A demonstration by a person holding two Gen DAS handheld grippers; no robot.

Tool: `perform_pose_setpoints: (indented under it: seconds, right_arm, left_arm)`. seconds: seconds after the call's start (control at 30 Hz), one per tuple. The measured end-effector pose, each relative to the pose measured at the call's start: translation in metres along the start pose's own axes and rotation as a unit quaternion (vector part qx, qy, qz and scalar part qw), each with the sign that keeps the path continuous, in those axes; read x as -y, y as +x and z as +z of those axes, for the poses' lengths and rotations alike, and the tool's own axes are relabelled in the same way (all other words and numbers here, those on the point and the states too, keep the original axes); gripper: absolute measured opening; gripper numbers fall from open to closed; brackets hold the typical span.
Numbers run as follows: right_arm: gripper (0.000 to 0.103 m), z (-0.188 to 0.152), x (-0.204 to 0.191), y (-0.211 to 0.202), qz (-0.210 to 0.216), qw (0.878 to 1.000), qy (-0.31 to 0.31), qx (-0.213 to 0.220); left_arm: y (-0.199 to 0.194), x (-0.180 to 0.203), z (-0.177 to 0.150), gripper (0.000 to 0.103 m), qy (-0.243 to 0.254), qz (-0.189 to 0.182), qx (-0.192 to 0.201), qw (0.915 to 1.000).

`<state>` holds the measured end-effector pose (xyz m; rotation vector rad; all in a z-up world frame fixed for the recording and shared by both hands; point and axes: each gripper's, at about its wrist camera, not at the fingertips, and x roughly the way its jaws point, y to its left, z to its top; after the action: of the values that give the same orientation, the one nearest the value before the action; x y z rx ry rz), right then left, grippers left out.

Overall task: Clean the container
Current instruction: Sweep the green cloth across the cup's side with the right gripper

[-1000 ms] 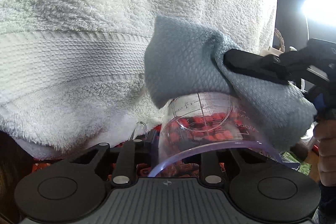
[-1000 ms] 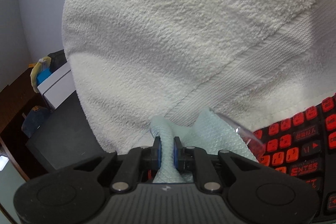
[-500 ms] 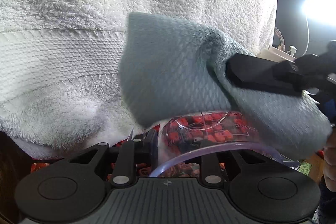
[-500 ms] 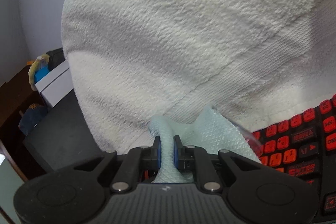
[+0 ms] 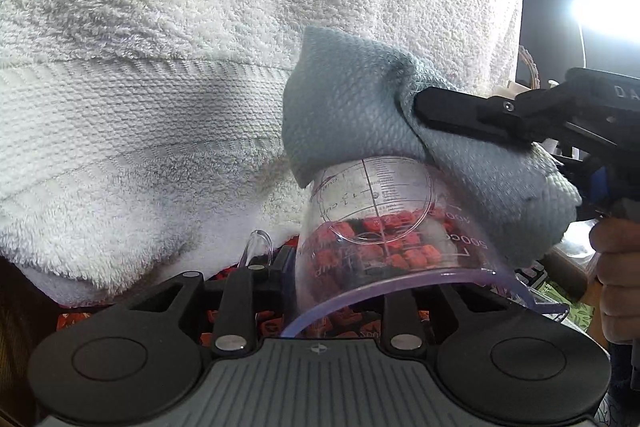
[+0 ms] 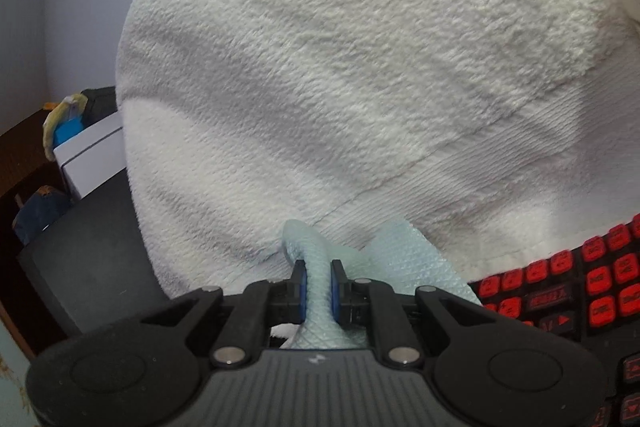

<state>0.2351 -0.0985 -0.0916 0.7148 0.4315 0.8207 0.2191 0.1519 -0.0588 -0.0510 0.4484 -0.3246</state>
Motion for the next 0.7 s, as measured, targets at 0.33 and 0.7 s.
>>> perform_pose_setpoints:
  seconds: [0.33,0.7]
  right_arm:
    - [0.011,-0.003,-0.004,0.010,0.043,0.998,0.017,-0.051]
    - [0.010,-0.008,-0.018,0.013,0.057,0.995,-0.025,-0.075]
  left_arm:
    - [-0.005,0.000,0.004,0.026,-0.005,-0.005,0.000,1.0000]
    - [-0.012,-0.002,0.005,0.026,-0.009,-0.011,-0.001,0.9999]
